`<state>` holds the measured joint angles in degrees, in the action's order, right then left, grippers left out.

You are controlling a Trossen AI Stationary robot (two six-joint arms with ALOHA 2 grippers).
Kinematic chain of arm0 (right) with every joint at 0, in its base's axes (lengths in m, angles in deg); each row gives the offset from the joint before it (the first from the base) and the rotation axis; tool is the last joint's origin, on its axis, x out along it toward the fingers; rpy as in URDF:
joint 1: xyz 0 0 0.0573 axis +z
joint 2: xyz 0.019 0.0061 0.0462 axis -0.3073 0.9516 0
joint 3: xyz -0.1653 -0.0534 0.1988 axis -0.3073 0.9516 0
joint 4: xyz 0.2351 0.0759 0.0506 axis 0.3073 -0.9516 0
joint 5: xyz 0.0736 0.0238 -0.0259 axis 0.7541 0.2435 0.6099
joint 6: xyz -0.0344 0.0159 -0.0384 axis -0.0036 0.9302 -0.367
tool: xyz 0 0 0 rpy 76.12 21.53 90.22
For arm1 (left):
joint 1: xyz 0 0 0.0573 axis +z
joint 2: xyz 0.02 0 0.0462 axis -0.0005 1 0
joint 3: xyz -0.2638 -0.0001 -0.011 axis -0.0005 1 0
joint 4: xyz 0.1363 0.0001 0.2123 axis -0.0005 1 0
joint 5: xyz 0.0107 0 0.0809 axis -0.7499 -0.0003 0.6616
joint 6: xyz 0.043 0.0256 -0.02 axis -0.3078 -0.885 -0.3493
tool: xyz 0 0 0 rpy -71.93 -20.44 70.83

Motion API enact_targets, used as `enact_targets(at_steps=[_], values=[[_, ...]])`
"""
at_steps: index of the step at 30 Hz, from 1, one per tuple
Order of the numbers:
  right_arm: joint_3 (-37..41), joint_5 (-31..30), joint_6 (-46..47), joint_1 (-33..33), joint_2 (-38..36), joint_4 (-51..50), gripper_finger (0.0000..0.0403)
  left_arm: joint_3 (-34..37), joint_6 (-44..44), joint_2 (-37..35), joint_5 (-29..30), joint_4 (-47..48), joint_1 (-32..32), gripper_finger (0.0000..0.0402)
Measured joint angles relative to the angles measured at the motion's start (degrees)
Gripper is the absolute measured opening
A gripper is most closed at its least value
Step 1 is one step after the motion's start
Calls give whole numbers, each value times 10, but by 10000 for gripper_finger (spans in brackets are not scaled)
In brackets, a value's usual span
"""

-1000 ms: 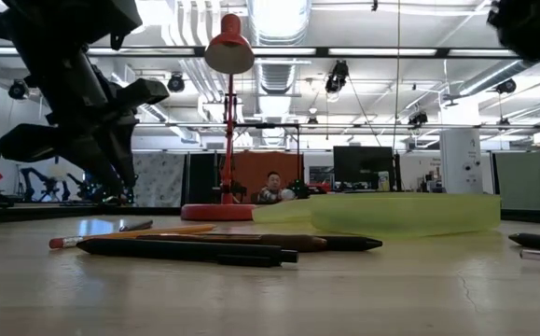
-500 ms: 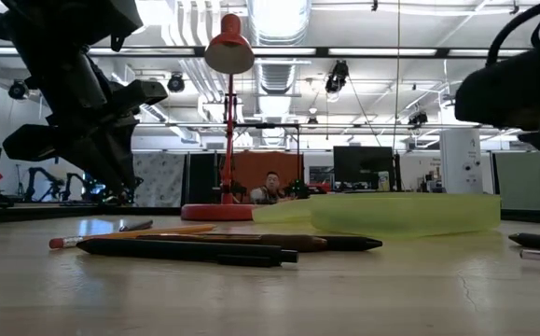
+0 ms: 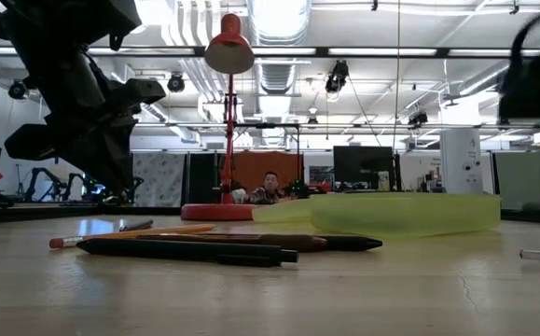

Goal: Pick & place school supplies into a supply box
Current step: Put the black pen into the yellow supply box

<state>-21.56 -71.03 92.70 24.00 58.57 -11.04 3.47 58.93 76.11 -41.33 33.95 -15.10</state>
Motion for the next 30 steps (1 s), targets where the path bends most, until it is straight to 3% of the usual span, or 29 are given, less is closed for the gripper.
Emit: enact_targets(at_steps=[5,7,12,16,24,30], values=[[-40,-62,80,37,-107,-127,14,0,0,0,0,0,0,62],[-40,-102,87,31,-145,-118,14,1,0,0,0,0,0,62],[-5,-193,91,-65,-213,-108,22,1,0,0,0,-1,0,62],[30,-262,98,-158,-223,0,40,1,2,0,0,-5,0,62],[113,-244,125,-257,-201,291,67,-9,3,0,1,-6,0,62],[116,-230,128,-263,-205,243,93,-15,3,0,1,-5,0,62]])
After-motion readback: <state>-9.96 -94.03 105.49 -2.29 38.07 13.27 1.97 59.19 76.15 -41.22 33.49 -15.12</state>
